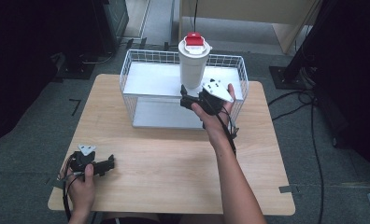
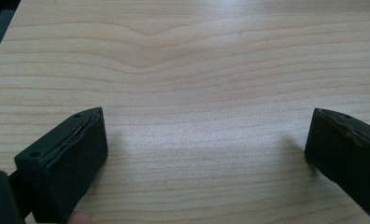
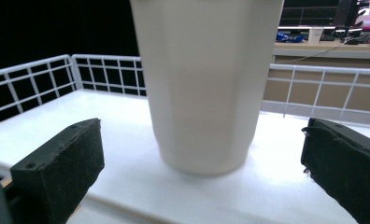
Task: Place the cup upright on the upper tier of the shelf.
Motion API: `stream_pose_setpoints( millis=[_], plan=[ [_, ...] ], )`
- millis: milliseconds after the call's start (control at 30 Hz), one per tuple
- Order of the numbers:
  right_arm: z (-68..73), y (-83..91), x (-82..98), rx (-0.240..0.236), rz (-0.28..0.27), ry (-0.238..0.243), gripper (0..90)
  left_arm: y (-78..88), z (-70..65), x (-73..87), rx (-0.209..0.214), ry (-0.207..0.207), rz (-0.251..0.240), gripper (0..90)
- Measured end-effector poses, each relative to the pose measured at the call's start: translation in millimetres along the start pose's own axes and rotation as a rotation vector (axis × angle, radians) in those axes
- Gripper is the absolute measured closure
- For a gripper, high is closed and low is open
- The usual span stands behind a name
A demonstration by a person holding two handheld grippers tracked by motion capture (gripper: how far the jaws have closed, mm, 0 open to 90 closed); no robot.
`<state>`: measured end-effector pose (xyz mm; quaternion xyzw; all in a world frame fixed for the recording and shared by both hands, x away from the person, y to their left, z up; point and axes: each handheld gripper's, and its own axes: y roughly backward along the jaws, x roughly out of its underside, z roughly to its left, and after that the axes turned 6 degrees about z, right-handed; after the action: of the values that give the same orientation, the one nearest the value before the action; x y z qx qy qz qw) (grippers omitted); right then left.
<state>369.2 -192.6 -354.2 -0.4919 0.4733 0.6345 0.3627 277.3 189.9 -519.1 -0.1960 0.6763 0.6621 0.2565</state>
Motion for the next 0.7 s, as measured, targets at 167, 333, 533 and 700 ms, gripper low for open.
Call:
stream_pose_setpoints(
  millis=[167, 333, 533, 700],
  plan=[
    [-1.8, 16.9, 11.7, 0.004, 0.009, 0.022, 0.0, 0.0, 0.0, 0.0, 0.000, 0.000, 0.000, 0.0],
    [-4.6, 28.8, 19.2, 0.007, 0.022, 0.025, 0.0, 0.1, 0.0, 0.0, 0.001, 0.000, 0.001, 0.0],
    [-8.4, 41.9, 29.9, 0.015, 0.033, 0.031, 0.0, 0.1, 0.0, 0.0, 0.000, 0.000, 0.001, 0.0],
    [-17.7, 54.0, 43.2, 0.036, 0.040, 0.038, 0.0, 0.1, 0.0, 0.0, 0.000, 0.000, 0.002, 0.0]
  ],
)
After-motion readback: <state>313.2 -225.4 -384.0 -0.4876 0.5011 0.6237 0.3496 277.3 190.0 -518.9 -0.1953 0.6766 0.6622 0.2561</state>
